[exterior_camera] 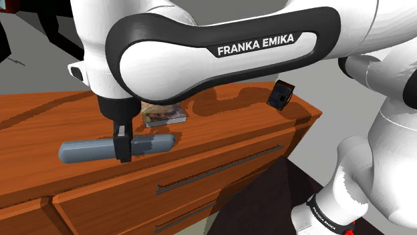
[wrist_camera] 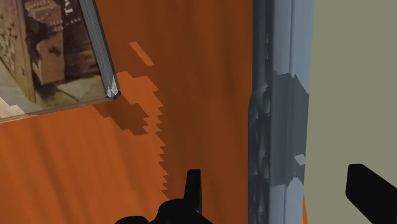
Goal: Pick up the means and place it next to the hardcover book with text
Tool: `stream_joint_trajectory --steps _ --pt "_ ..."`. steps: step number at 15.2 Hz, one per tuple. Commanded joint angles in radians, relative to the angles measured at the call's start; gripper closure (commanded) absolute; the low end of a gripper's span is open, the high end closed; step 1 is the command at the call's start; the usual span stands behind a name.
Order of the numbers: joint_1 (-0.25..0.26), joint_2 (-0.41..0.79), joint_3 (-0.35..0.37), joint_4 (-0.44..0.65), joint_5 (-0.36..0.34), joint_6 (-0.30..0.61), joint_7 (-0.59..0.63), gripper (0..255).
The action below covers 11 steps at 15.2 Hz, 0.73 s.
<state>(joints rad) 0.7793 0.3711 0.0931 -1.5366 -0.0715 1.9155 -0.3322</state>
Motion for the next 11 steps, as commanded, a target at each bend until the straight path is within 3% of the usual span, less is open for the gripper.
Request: stream_joint_trajectory --steps 1,3,11 --pt "0.001 -0.01 0.001 0.038 0.002 -0.048 -0.002 0" --pt "0.002 -0.015 0.002 0.09 0.003 -0.105 -0.003 0" --pt "0.002 -0.015 0.002 0.09 0.003 -0.105 -0.003 0"
